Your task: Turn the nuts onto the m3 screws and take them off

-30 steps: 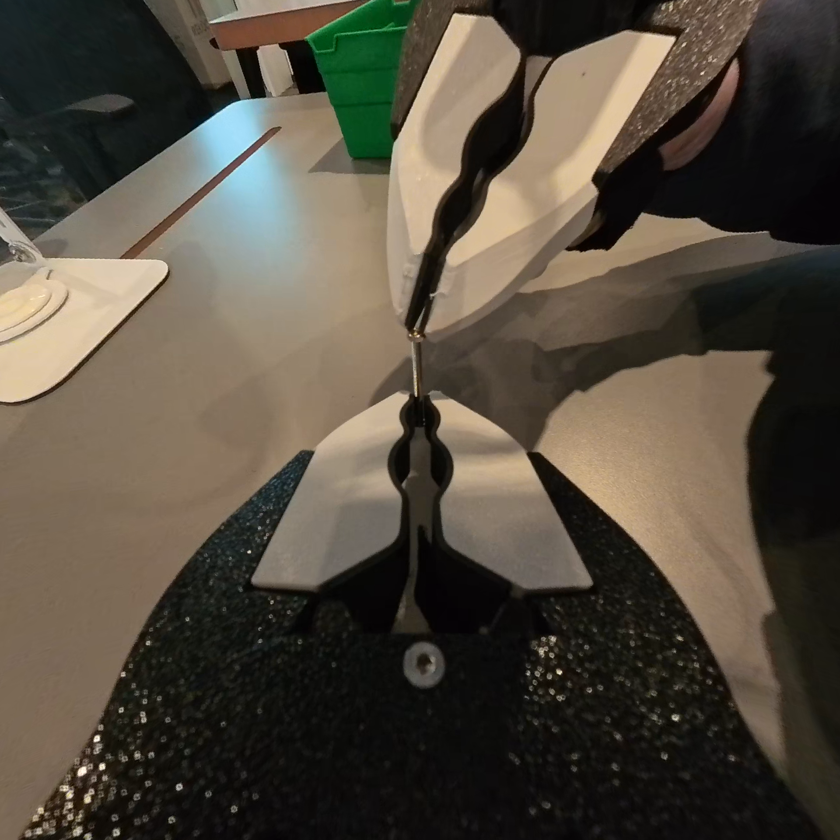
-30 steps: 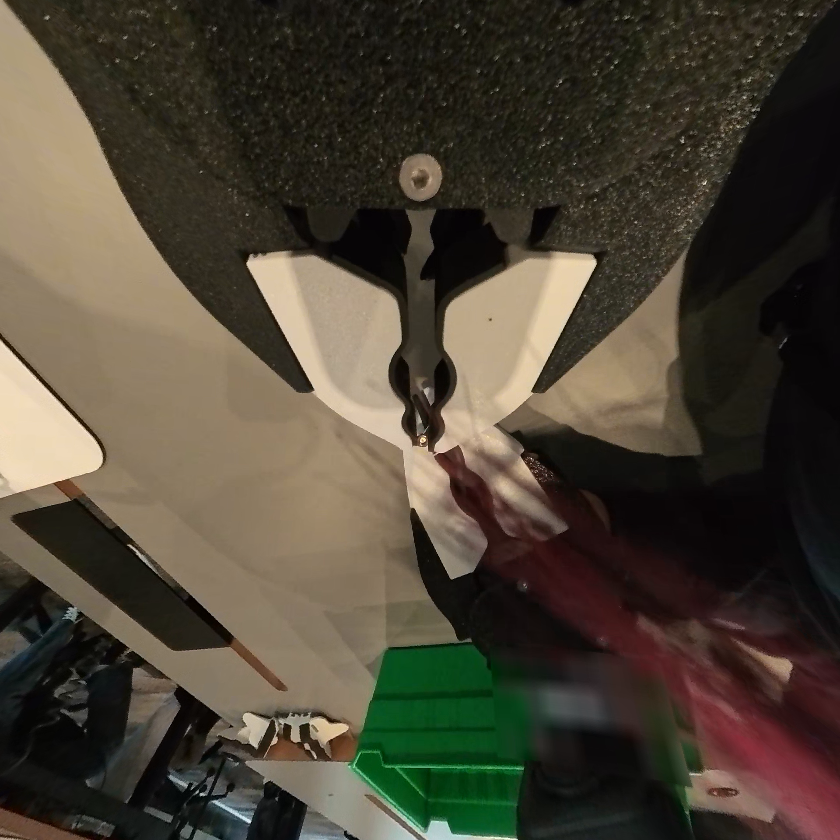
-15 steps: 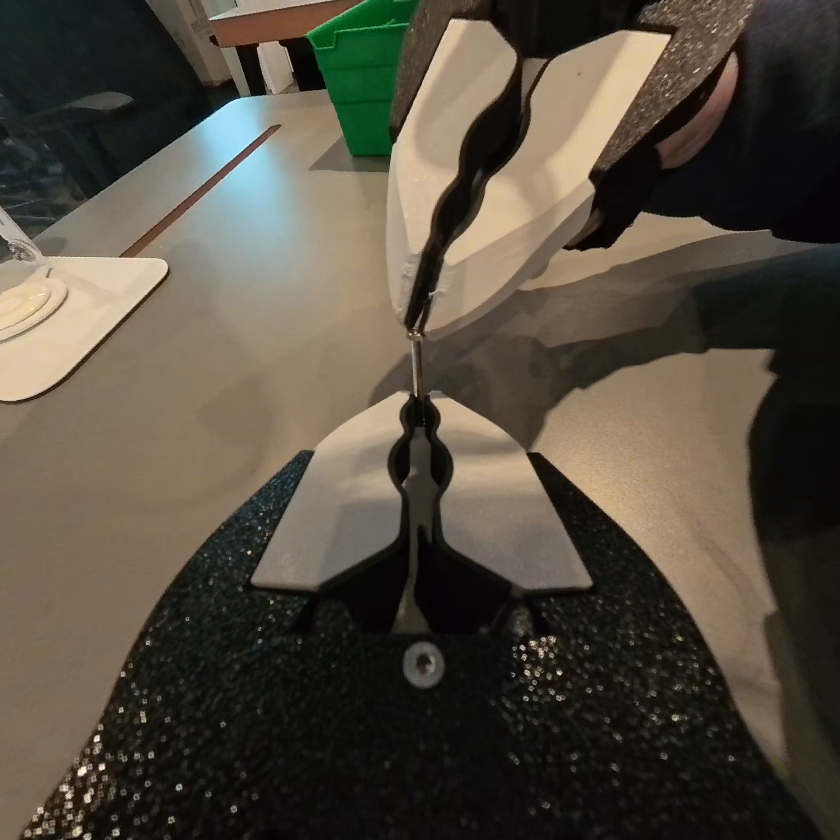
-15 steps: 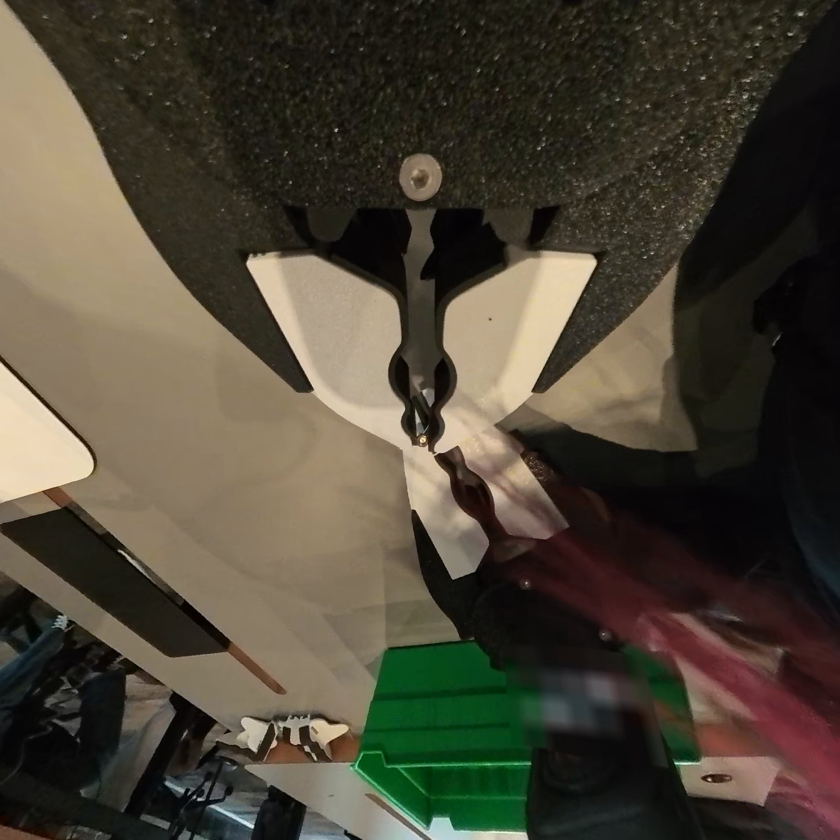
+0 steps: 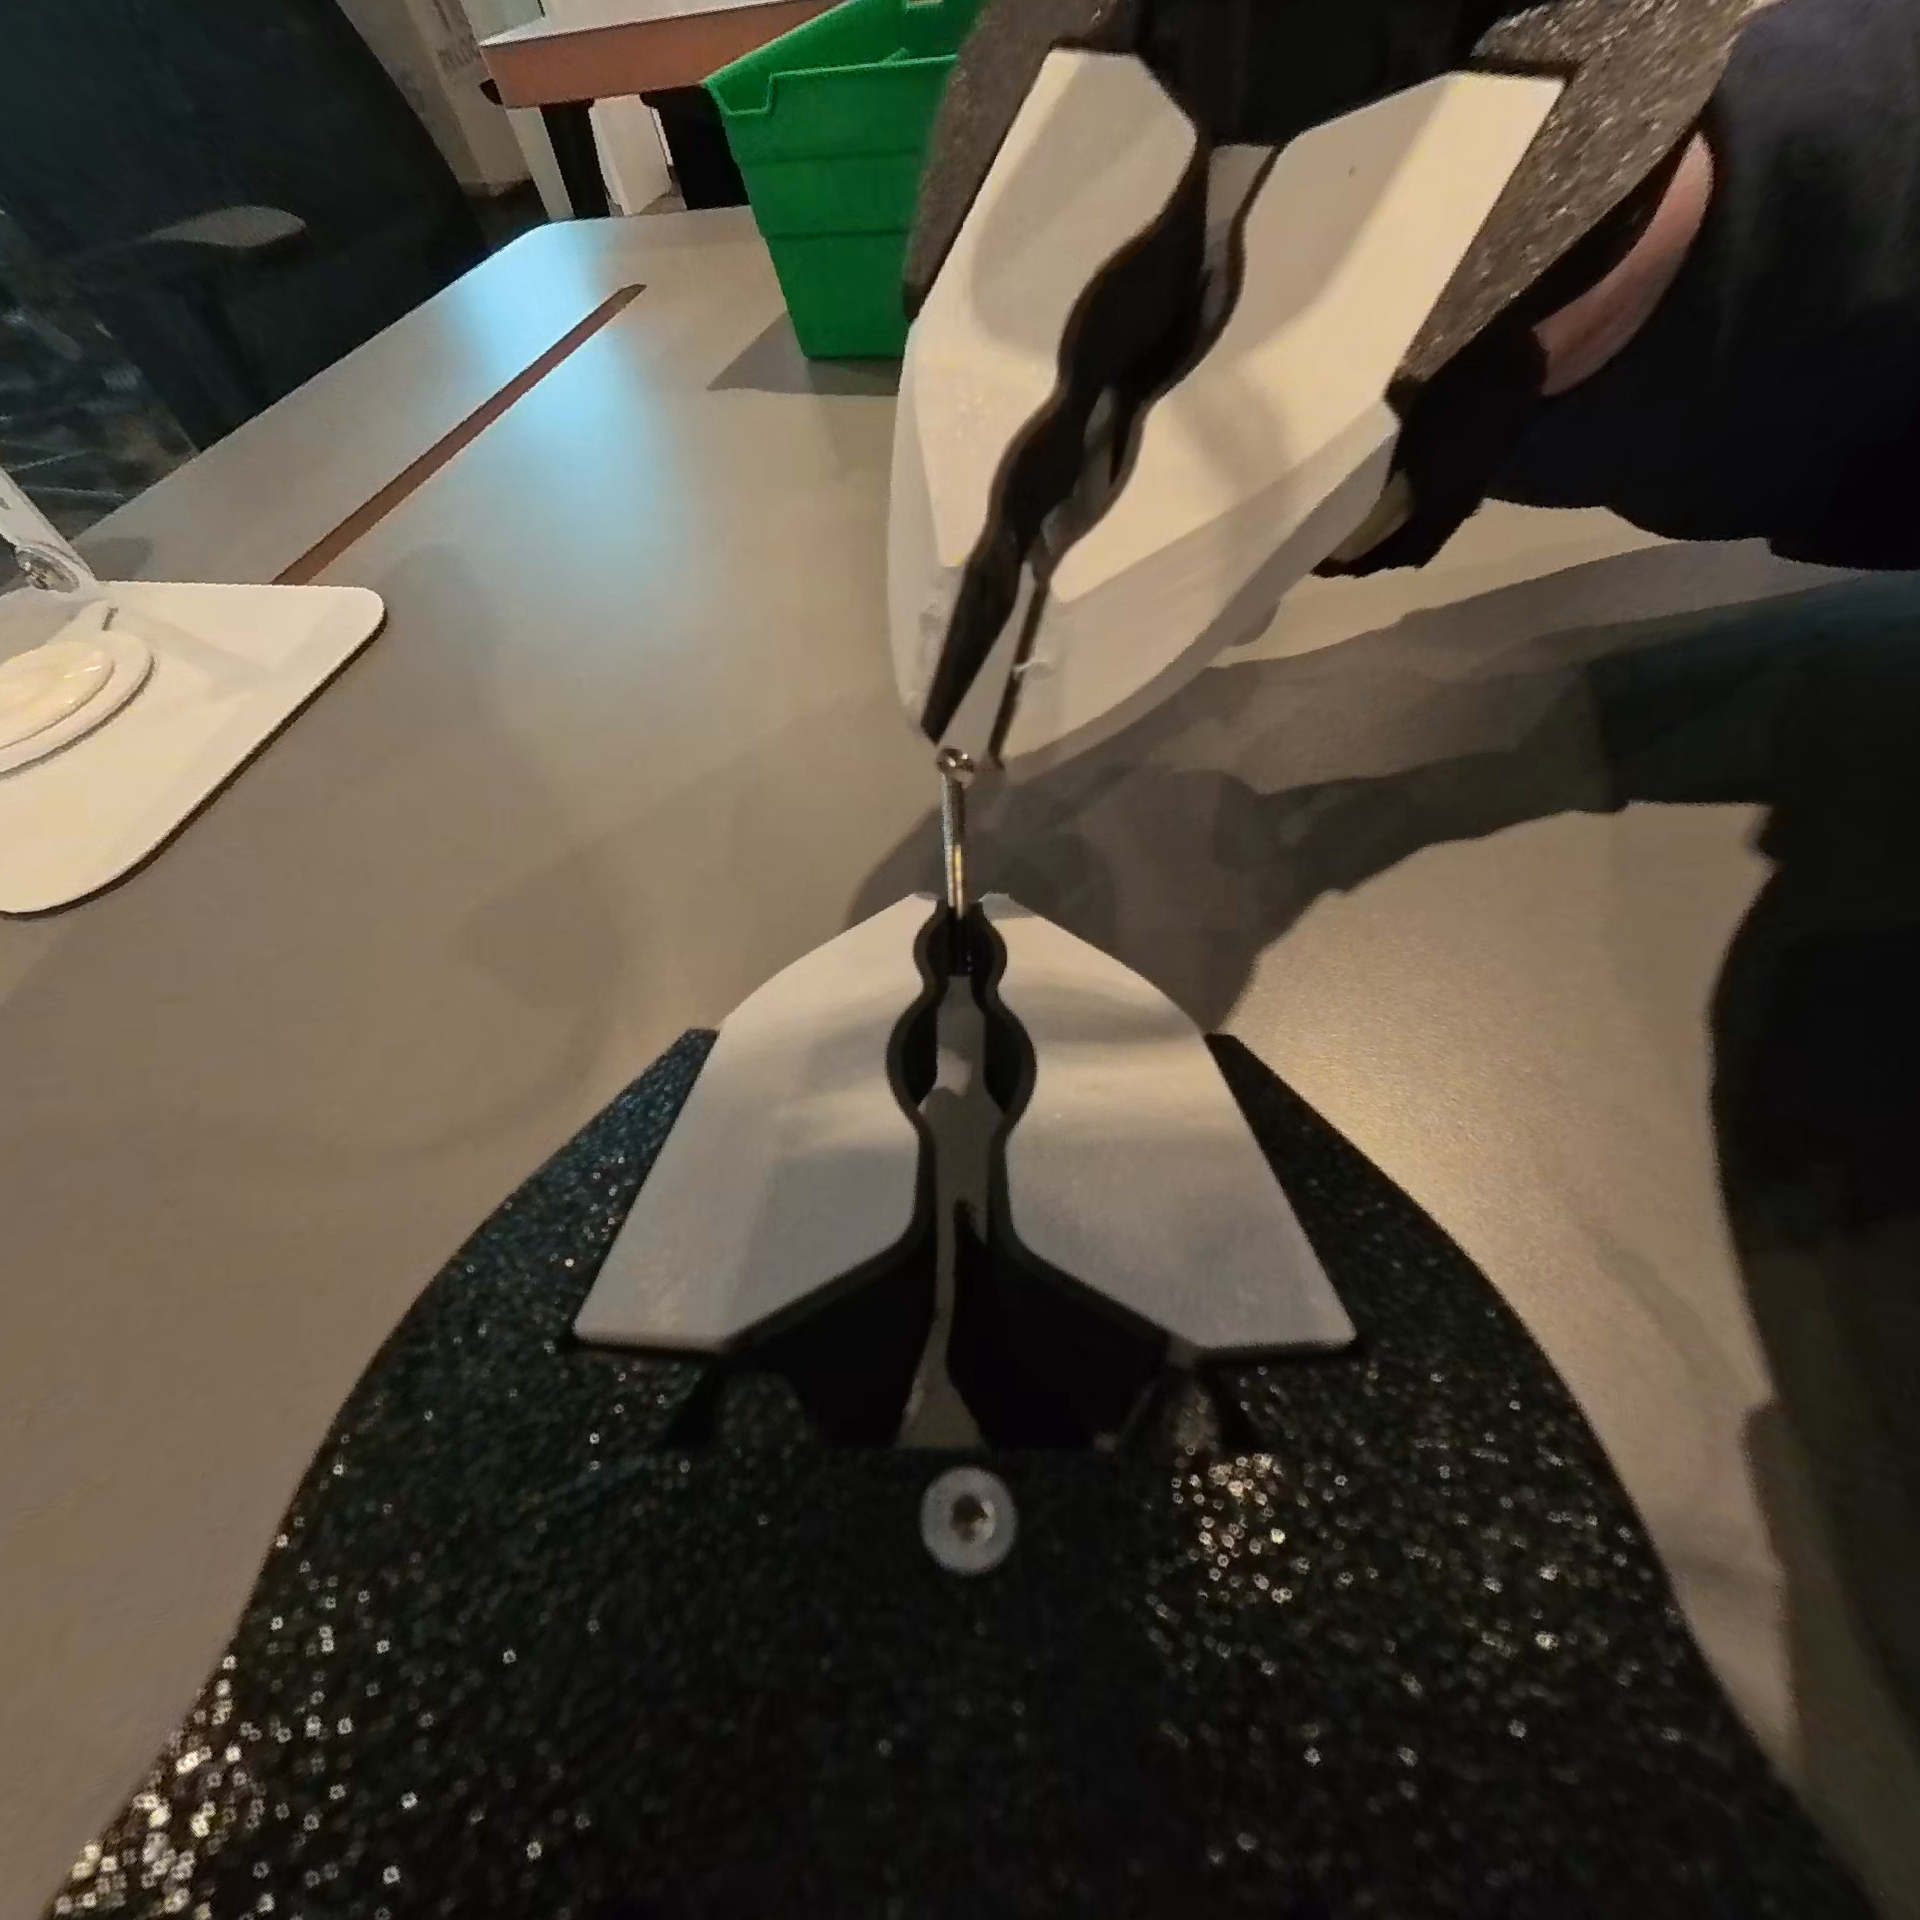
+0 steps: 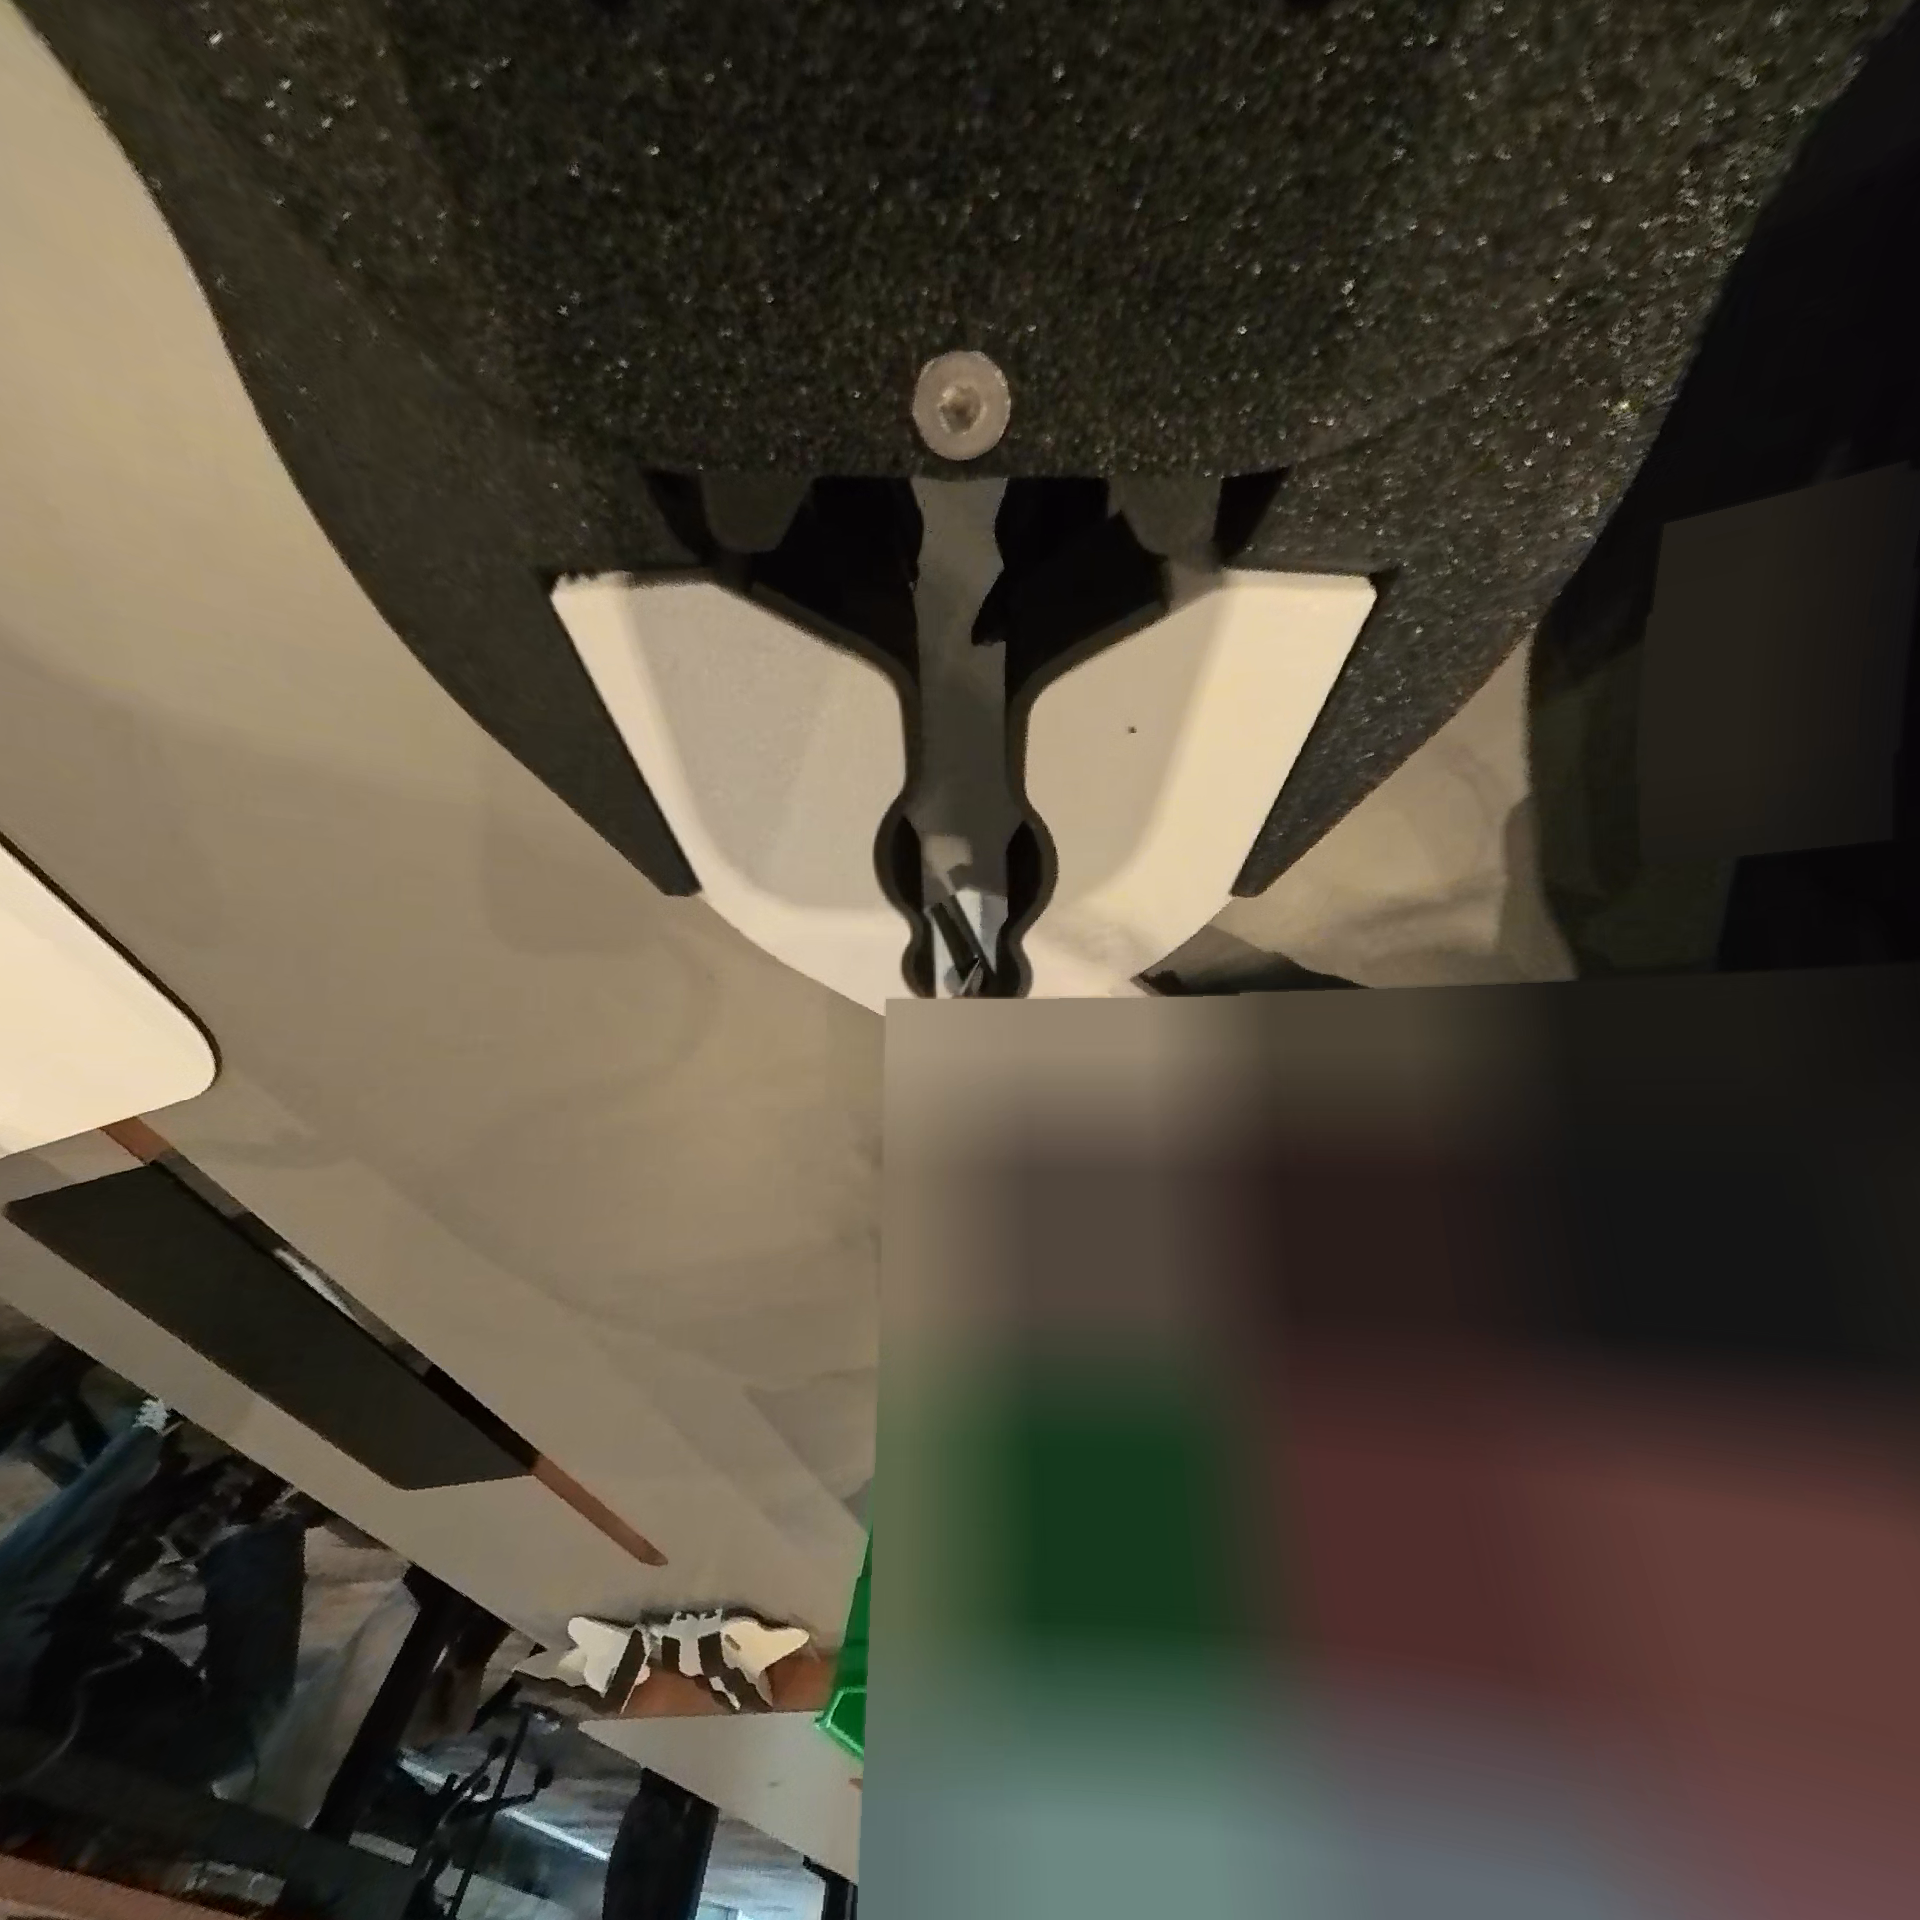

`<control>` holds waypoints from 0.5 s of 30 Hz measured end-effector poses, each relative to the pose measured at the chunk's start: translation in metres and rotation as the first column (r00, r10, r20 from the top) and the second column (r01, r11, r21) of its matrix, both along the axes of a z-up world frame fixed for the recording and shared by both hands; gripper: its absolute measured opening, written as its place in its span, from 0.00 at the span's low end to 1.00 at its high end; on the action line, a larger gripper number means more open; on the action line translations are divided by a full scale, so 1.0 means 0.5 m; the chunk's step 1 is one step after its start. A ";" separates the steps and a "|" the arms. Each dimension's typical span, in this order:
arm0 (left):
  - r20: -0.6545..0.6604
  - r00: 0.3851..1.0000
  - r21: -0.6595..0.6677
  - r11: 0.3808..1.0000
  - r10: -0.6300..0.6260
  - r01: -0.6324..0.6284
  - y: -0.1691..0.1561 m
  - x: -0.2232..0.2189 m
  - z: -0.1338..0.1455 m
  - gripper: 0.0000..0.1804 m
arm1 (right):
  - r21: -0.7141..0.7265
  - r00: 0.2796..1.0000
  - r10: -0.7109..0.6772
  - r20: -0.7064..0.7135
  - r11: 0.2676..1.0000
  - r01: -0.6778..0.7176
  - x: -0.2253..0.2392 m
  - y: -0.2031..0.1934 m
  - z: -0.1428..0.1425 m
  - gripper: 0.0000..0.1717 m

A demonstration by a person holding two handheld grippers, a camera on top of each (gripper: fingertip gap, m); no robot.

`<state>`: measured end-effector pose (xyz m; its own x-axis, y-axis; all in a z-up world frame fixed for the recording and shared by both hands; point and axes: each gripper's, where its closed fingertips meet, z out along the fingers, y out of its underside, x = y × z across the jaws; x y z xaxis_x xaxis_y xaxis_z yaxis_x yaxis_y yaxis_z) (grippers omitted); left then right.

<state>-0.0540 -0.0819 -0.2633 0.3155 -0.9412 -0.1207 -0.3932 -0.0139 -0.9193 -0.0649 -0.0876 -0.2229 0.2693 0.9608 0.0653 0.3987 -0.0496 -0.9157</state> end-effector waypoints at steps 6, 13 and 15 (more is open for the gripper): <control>0.025 1.000 -0.019 1.000 0.005 -0.005 0.003 -0.002 0.005 0.01 | 0.032 0.996 -0.034 -0.086 0.999 0.037 0.007 -0.004 0.001 0.09; 0.028 1.000 -0.023 1.000 0.006 -0.006 0.004 -0.002 0.006 0.01 | 0.063 0.994 -0.049 -0.100 0.996 0.055 0.007 0.000 0.007 0.08; 0.030 1.000 -0.024 1.000 0.006 -0.005 0.004 -0.002 0.006 0.01 | 0.072 0.994 -0.049 -0.099 0.996 0.056 0.005 0.001 0.009 0.08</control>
<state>-0.0553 -0.0801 -0.2601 0.3240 -0.9419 -0.0890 -0.3652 -0.0377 -0.9302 -0.0624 -0.0873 -0.2187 0.3275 0.9388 0.1070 0.3061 0.0017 -0.9520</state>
